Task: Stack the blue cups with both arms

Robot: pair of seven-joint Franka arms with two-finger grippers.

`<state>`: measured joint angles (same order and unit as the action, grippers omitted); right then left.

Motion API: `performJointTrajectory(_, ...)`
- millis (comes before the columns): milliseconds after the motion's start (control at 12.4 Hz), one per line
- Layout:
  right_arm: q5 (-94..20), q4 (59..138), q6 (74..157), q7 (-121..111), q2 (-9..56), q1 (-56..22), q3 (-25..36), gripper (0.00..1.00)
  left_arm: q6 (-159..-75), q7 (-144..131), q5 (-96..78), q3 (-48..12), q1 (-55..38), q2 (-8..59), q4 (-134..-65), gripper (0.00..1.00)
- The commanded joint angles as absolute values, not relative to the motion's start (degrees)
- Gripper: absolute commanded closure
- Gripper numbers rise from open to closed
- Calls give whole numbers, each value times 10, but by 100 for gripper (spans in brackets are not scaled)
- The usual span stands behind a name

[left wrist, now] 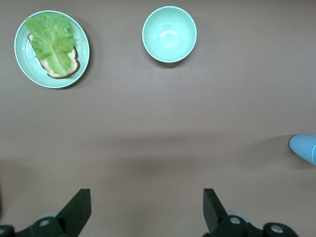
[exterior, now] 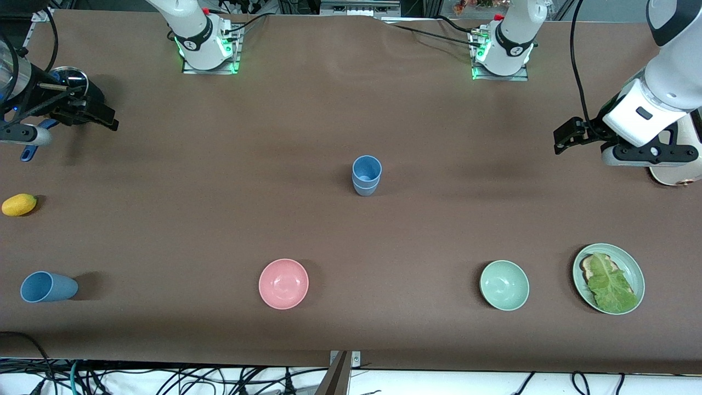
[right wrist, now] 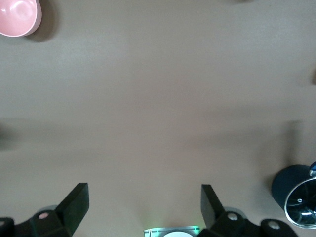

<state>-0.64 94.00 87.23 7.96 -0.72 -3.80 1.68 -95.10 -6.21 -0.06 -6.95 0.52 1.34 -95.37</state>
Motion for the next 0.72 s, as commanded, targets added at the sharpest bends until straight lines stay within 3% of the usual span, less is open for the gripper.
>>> performJointTrajectory(0, 9, 926, 860, 57, -9, -30, 11, 0, -955, -48, -14, -70, 10, 4, -961, 0)
performJointTrajectory(644, 22, 924, 867, 27, 0, -36, 8, 0, -951, -49, -11, -69, 11, 4, -961, 0)
